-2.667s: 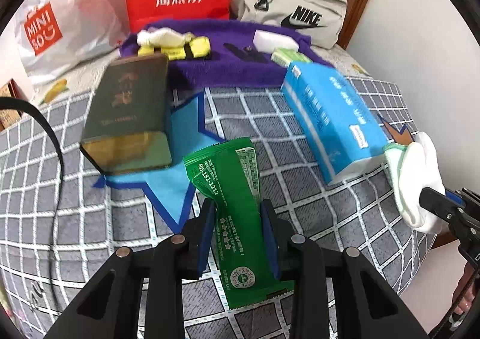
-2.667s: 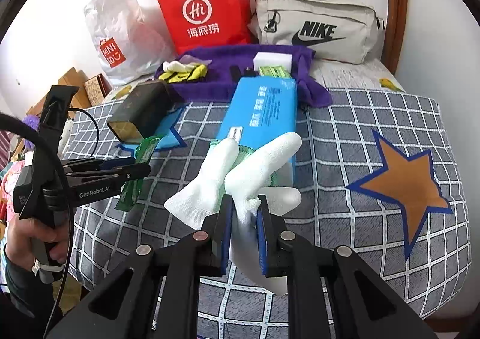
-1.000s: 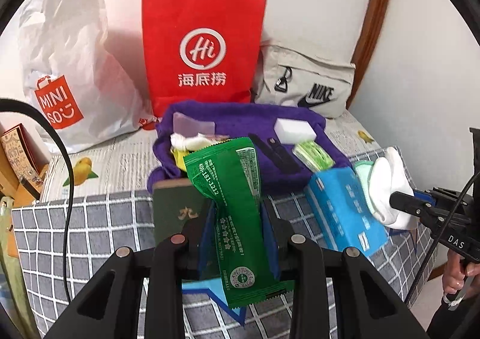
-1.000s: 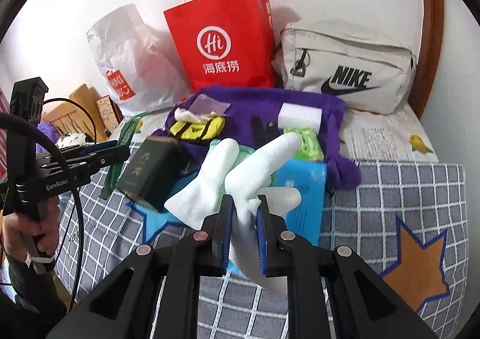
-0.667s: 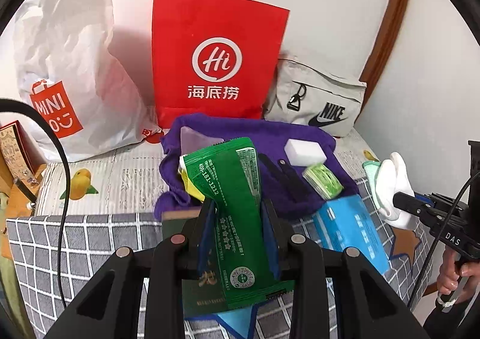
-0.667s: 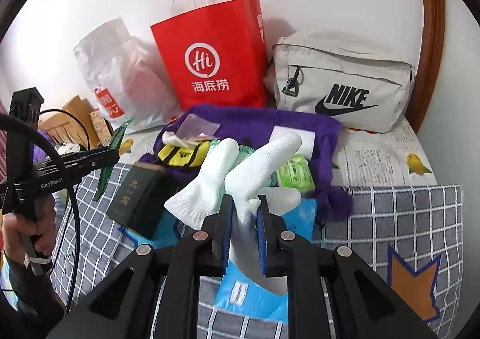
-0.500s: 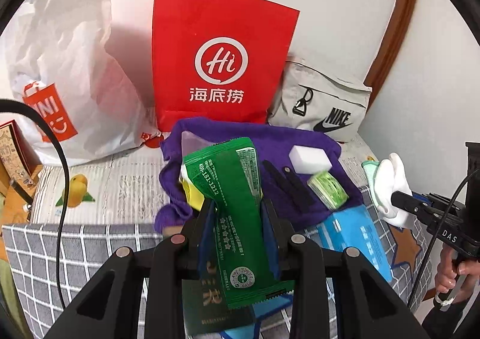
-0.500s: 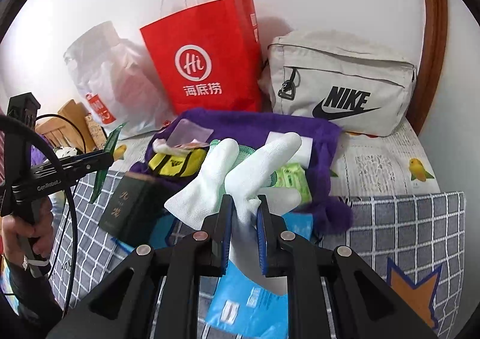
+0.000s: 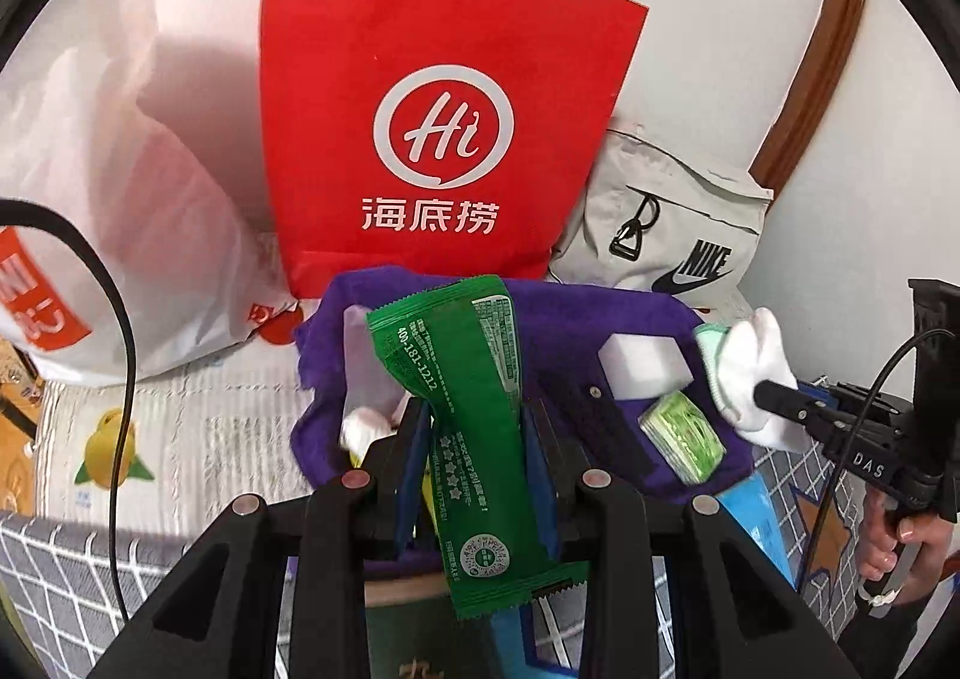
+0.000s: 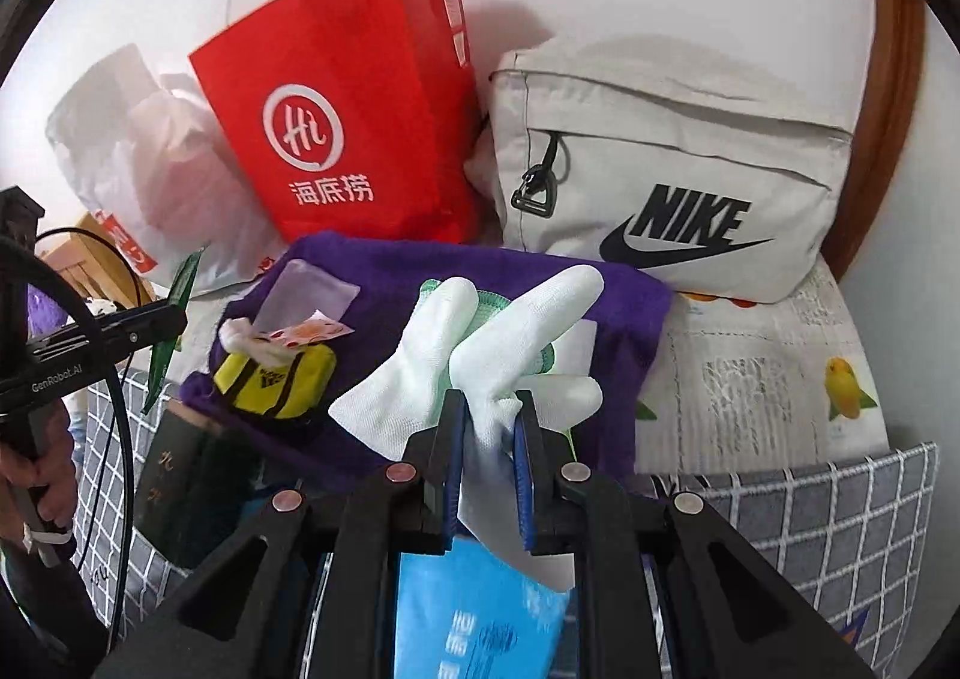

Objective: Organize soft objects
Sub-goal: 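Lower the glove onto the towel and open the right tool while the left tool lowers the sachet, then open the left tool to release the green sachet onto the towel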

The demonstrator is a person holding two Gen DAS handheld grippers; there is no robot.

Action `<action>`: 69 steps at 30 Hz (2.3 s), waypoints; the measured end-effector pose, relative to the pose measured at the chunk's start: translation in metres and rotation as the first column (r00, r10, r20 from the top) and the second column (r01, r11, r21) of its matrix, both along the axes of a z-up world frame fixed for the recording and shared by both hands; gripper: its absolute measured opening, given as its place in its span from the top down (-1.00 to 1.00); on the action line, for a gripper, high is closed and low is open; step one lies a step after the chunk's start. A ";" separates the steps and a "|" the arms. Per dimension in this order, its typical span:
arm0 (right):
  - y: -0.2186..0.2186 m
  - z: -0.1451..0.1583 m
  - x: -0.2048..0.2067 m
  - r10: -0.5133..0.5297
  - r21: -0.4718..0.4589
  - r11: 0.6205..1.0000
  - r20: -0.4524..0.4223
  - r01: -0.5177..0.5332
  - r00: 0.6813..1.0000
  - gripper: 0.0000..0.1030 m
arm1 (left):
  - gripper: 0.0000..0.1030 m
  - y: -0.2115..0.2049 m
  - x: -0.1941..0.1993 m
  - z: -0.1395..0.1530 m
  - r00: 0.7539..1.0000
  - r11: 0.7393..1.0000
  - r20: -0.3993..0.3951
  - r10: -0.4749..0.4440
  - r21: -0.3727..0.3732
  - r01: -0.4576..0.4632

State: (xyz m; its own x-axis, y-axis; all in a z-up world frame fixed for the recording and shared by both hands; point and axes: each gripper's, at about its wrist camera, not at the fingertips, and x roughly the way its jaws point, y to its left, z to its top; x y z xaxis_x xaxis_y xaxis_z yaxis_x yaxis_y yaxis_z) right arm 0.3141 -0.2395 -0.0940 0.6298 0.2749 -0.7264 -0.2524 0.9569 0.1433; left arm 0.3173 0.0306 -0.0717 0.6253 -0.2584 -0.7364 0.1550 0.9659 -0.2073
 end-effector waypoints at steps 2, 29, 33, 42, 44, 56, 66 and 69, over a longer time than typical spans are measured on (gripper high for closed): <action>0.004 -0.005 0.010 0.013 0.001 1.000 -0.018 -0.013 1.000 0.71 | 0.43 0.000 0.007 -0.004 1.000 1.000 -0.007 0.002 0.003 -0.002; 0.081 -0.080 0.055 0.242 -0.052 0.964 -0.225 -0.260 0.944 0.69 | 0.42 -0.002 0.037 -0.037 0.998 1.000 -0.060 -0.020 -0.004 0.019; 0.082 -0.082 0.057 0.241 -0.049 0.965 -0.234 -0.259 0.942 0.65 | 0.42 -0.003 0.037 -0.038 0.998 1.000 -0.064 -0.023 0.002 0.024; 0.083 -0.079 0.059 0.254 -0.029 0.963 -0.231 -0.268 0.939 0.11 | 0.41 -0.005 0.038 -0.042 0.997 1.000 -0.076 -0.024 0.006 0.025; 0.080 -0.073 0.056 0.249 -0.035 0.964 -0.214 -0.262 0.944 0.04 | 0.41 -0.006 0.038 -0.042 0.997 1.000 -0.075 -0.024 0.007 0.024; 0.048 -0.019 0.037 0.185 -0.053 0.981 -0.063 -0.188 0.981 0.01 | 0.41 -0.032 0.039 -0.046 0.993 0.997 -0.096 -0.065 0.044 0.070; 0.009 0.009 0.028 0.111 -0.030 0.993 0.013 -0.110 0.994 -0.08 | 0.41 -0.046 0.054 -0.063 0.978 0.993 -0.196 -0.072 0.078 0.089; 0.005 0.012 0.028 0.100 -0.018 0.995 0.017 -0.100 0.995 -0.08 | 0.41 -0.050 0.056 -0.070 0.973 0.991 -0.217 -0.079 0.090 0.100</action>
State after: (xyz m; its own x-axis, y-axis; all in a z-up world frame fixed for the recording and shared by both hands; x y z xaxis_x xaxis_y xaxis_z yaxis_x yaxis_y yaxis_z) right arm 0.3419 -0.2348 -0.0822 0.6127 0.3250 -0.7204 -0.3497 0.9289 0.1217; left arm 0.3733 -0.0190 -0.1420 0.4297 -0.2245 -0.8746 0.2046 0.9676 -0.1478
